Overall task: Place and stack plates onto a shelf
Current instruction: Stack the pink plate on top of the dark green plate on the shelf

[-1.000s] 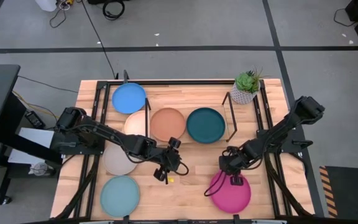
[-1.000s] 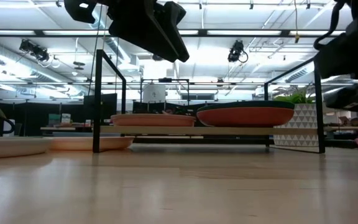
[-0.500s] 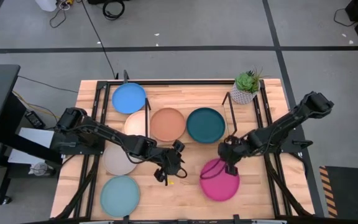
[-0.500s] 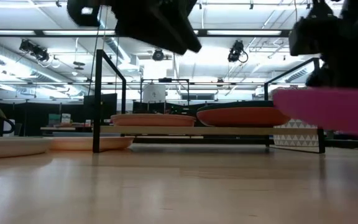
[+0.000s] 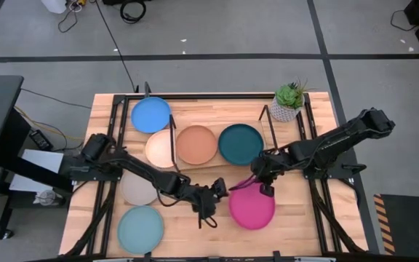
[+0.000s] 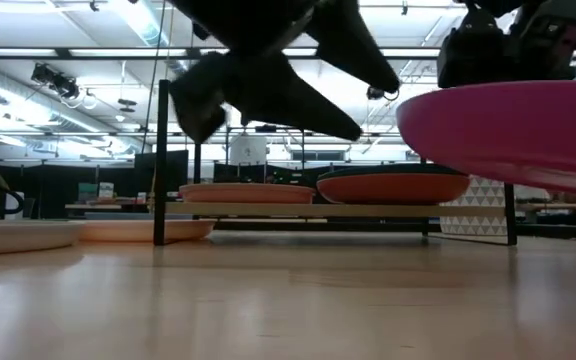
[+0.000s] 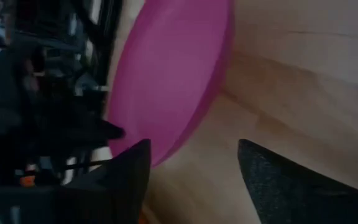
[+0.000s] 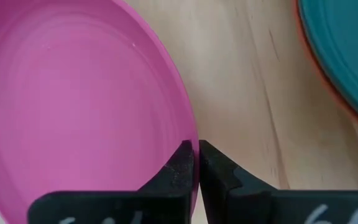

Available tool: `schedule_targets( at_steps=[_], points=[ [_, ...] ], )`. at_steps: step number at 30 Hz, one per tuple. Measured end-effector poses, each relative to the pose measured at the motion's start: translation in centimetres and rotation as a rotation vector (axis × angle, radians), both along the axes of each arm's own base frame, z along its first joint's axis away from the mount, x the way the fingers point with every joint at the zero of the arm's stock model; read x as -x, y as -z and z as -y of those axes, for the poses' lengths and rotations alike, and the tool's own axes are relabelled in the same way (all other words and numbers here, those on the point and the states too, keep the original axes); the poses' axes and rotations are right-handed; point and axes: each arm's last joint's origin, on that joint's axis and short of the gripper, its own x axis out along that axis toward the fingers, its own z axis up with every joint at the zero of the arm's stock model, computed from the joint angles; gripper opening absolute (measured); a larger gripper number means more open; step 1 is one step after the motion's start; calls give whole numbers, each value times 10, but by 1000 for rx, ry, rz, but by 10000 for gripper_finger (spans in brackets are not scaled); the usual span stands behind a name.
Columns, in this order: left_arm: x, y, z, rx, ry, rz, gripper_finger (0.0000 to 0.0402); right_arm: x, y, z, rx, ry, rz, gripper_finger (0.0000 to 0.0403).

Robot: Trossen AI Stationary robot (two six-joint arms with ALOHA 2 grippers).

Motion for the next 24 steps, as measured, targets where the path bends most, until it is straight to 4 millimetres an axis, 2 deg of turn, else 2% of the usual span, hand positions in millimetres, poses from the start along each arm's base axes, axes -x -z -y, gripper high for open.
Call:
schedule_targets(
  at_steps=[5, 11, 17, 24],
  points=[
    [-7, 8, -2, -77, 44, 27, 271, -3, -2, 3, -15, -17, 27, 21],
    [-15, 20, -1, -150, 91, 49, 249, -9, -5, 6, -34, -28, 90, 21],
    [-16, 19, 0, -160, 89, 71, 178, -13, -8, 7, -41, -24, 134, 28],
    [-16, 19, 1, -149, 80, 78, 75, -14, -10, 7, -46, -29, 167, 69]
  ],
)
